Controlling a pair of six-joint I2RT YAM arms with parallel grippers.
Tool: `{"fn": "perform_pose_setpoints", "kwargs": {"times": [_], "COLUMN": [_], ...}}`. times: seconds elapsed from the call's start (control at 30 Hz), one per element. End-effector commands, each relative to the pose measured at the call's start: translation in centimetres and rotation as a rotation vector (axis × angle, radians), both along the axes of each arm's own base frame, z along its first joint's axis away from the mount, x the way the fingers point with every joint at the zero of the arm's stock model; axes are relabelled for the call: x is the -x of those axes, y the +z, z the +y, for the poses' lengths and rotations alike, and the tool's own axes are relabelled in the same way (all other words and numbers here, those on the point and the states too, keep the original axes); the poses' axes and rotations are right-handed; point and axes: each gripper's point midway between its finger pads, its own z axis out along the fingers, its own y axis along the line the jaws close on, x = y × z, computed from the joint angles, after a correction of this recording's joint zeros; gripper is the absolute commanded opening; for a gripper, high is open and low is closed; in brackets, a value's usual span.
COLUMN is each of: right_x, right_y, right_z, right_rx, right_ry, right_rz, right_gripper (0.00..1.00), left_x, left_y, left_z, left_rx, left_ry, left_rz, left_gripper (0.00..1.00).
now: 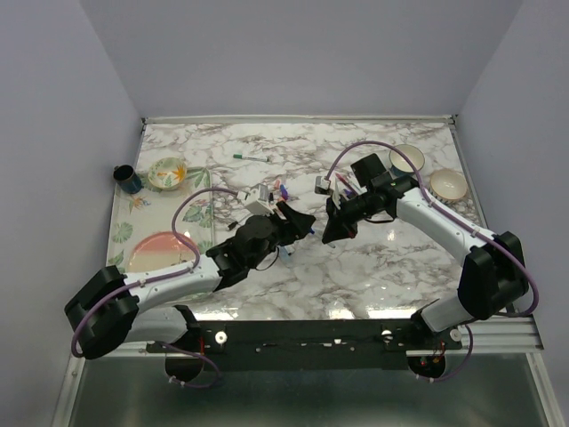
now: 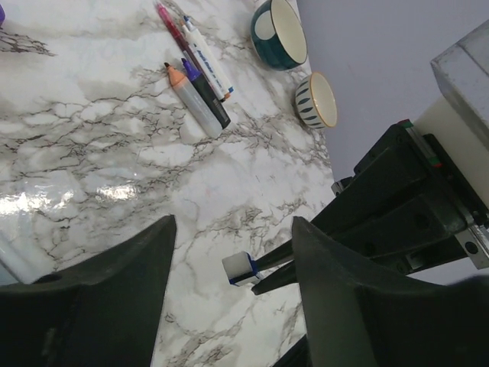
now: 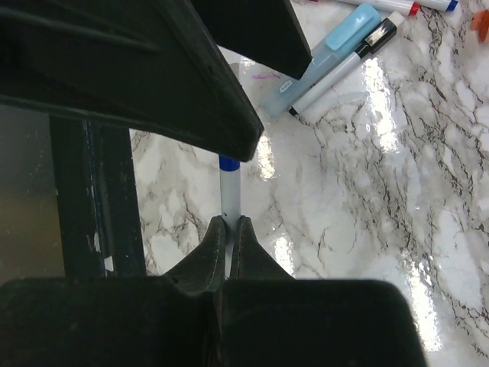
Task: Open the pen caps
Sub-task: Pass the pen from the right arm to the left, then hold the pen cap with the left arm and grip the barrel with the right arm
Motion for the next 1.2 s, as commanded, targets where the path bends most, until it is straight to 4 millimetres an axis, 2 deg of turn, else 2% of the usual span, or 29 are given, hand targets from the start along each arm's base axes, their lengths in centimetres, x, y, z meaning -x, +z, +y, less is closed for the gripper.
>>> {"fn": "perform_pose_setpoints", "kwargs": {"times": [0.0,0.2,0.33,0.37,0.43,0.47,0.63,0.77,0.87,1.17], "right_x": [-0.6,-1.1,-1.2,-1.2,-1.0,-0.9,-0.5,-0.2,-0.1,0.2], "right_y": [0.3,0.2,0.0,-0.1,-0.3,-0.2,0.3,0.6,0.6,0.8], "right_z": [0.2,0.1,0.1,0.1,0.0,0.1,0.3,0.5,0.6,0.9], "right_rx": [-0.011,-0.002,0.001,0.003,0.004,0.002,-0.021,-0.043,-0.051,-0.071], "right_ry": [-0.031,-0.053,-0.06,-0.06,-0.05,-0.045,-0.019,-0.014,-0.012,-0.004], "right_rz": [0.007,-0.007,-0.007,-0.003,0.002,0.005,0.012,0.022,0.034,0.048], "right_gripper": [0.01,0.01,0.01,0.01,0.01,0.03,0.15,0.28,0.33,0.35], "left_x": [-0.8,-0.9,-0.8,-0.8,-0.9,-0.8,-0.5,0.2,0.4,0.5], "left_y": [-0.4,-1.3,-1.5,-1.4,-1.1,-0.9,0.2,1.0,1.3,1.4], "left_z": [-0.4,-1.4,-1.6,-1.6,-1.6,-1.5,-1.9,-3.5,-4.4,-4.5], "left_rx": [-0.029,-0.044,-0.046,-0.043,-0.036,-0.033,-0.017,0.012,0.033,0.046], "left_ry": [0.053,0.054,0.047,0.047,0.049,0.05,0.005,-0.08,-0.116,-0.122], "left_rz": [0.012,0.04,0.037,0.034,0.025,0.019,-0.028,-0.059,-0.064,-0.065], "left_gripper": [0.6,0.5,0.25,0.13,0.02,0.0,0.0,0.0,0.0,0.0]}}
